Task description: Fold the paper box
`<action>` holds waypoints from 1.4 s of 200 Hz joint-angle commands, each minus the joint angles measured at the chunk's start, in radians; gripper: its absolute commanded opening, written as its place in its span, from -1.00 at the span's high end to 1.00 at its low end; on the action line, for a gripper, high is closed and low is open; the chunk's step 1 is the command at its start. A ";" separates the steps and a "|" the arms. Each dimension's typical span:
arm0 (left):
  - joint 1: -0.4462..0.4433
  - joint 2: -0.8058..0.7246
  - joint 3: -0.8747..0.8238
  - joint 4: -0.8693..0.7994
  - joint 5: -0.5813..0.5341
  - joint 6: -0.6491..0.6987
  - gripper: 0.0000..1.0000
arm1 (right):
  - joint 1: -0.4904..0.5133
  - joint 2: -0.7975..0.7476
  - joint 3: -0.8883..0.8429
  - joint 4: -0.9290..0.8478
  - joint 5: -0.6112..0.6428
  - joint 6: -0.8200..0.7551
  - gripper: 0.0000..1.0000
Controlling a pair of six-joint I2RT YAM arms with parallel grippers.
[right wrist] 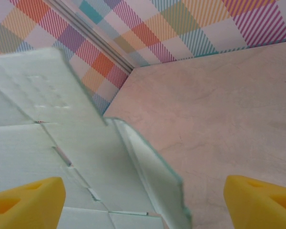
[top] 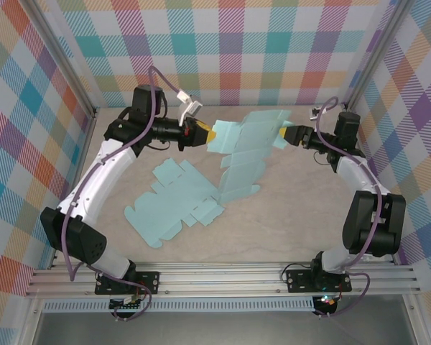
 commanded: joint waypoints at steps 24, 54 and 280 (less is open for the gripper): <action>0.009 -0.065 -0.002 0.104 0.044 -0.051 1.00 | 0.011 0.019 0.027 0.051 -0.110 0.032 -0.54; 0.008 -0.059 -0.009 0.131 0.055 -0.075 1.00 | 0.015 0.015 0.033 0.053 -0.118 0.036 -0.35; 0.021 -0.014 0.129 0.141 -0.504 -0.040 -1.00 | 0.103 -0.317 0.126 -0.600 0.222 -0.399 1.00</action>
